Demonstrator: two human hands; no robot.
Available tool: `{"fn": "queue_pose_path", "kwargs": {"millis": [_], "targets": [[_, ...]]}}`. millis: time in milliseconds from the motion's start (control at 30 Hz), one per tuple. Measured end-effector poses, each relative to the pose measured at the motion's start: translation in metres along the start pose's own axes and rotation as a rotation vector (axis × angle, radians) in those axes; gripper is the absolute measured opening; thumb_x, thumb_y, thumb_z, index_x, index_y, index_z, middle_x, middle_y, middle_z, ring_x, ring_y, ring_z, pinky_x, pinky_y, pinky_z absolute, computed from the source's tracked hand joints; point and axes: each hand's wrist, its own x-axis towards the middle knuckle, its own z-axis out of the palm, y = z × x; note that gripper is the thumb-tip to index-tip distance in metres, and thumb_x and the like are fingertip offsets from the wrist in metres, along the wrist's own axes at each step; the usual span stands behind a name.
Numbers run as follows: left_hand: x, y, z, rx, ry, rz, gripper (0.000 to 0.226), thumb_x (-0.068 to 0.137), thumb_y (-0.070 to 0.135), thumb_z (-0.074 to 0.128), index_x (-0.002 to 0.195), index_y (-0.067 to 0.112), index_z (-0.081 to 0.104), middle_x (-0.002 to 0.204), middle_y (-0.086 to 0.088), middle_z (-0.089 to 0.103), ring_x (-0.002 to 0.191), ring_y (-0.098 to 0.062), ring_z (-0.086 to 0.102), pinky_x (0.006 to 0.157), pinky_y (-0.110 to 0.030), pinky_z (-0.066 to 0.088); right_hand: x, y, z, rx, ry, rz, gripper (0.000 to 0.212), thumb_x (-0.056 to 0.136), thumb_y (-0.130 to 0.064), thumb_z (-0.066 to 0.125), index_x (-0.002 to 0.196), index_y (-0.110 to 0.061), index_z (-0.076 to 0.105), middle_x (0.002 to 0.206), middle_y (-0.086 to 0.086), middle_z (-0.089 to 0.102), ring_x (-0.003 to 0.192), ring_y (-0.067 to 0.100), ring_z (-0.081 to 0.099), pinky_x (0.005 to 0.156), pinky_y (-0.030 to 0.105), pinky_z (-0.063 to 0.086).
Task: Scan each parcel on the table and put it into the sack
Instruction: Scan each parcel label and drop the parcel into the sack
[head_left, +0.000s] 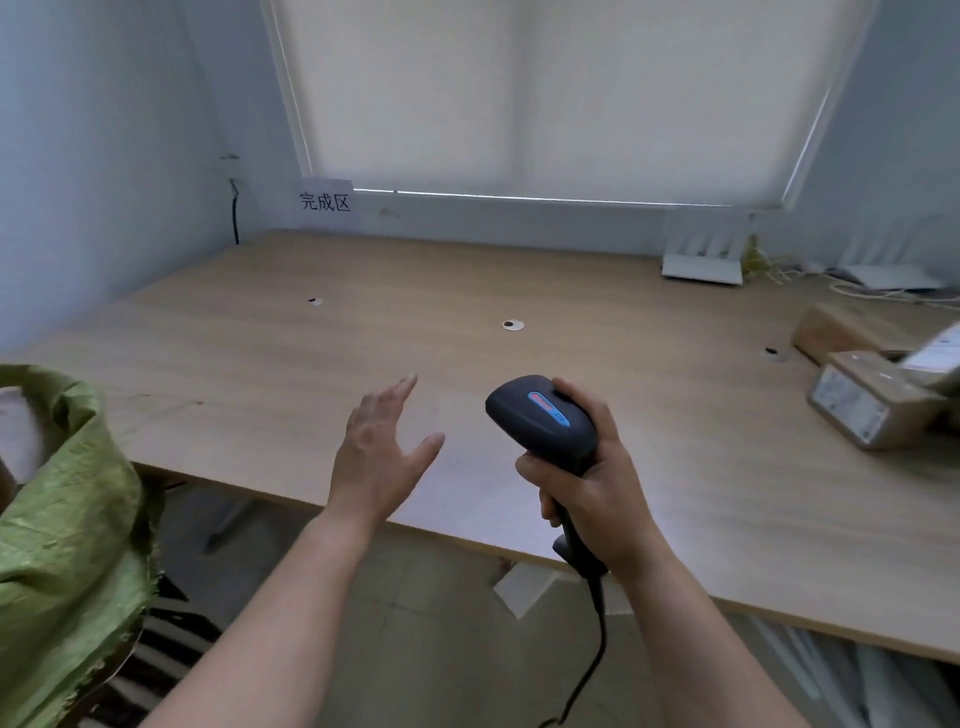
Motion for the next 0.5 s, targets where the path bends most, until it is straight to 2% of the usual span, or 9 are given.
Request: {"fn": "queue_pose_path", "kwargs": {"millis": [100,300,500], "targets": [[0.000,0.038,0.035,-0.030,-0.034,0.069,0.070,0.086,0.031,0.067,0.147,0.025,0.033,0.145,0.002,0.040,0.135,-0.017,0.032,0.105,-0.028,0.029,-0.012,-0.001,-0.046,-0.012,0.064,-0.002,0.064,0.072,-0.013,0.071,0.116,-0.055,0.052,0.105,0.004,0.060,0.052,0.023,0.048,0.050,0.029,0.045],[-0.004,0.098,0.097,-0.082,-0.098,0.172,0.069,0.085,0.030,0.069,0.145,0.025,0.036,0.141,0.002,0.043,0.131,-0.017,0.037,0.096,-0.021,0.027,-0.033,0.000,-0.127,-0.056,0.184,-0.021,0.069,0.083,0.006,0.069,0.120,-0.050,0.052,0.106,0.006,0.060,0.051,0.024,0.048,0.049,0.029,0.044],[-0.001,0.141,0.141,-0.117,-0.177,0.251,0.069,0.085,0.032,0.069,0.146,0.028,0.034,0.140,0.003,0.042,0.131,-0.017,0.037,0.095,-0.022,0.029,-0.048,0.000,-0.179,-0.075,0.290,-0.042,0.067,0.082,0.003,0.071,0.123,-0.047,0.052,0.104,0.004,0.060,0.051,0.023,0.048,0.048,0.027,0.044]]}}
